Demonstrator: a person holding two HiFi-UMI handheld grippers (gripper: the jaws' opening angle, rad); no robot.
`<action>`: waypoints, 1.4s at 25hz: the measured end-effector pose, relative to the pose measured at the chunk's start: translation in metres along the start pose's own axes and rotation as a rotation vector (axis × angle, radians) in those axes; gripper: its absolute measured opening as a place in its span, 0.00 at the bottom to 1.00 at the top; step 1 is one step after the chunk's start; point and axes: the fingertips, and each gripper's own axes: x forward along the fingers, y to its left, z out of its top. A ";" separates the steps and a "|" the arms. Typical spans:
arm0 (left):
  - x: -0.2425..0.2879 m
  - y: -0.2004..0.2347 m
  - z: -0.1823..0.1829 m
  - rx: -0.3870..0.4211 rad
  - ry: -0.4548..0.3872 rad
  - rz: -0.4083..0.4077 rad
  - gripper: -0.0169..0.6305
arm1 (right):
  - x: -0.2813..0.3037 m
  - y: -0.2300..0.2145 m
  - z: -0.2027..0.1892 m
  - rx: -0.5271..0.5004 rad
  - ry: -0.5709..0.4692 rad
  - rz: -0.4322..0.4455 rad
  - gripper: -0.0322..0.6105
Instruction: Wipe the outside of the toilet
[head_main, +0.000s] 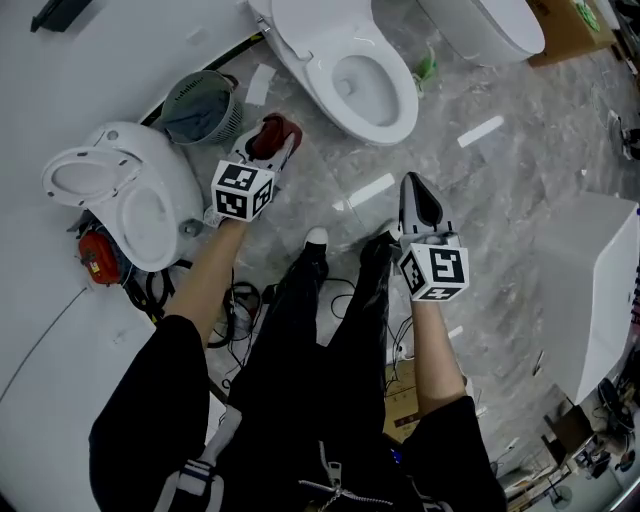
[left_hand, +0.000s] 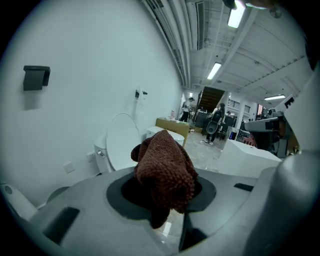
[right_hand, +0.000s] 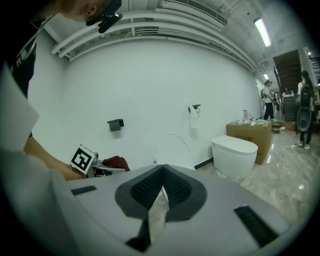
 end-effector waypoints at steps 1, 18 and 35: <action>0.014 0.007 -0.012 -0.011 0.003 0.013 0.22 | 0.011 -0.008 -0.010 0.005 0.005 0.005 0.05; 0.254 0.163 -0.250 -0.132 0.107 0.157 0.22 | 0.177 -0.074 -0.219 -0.017 0.227 0.095 0.06; 0.364 0.222 -0.288 -0.099 0.081 0.099 0.21 | 0.247 -0.011 -0.331 0.048 0.315 0.163 0.06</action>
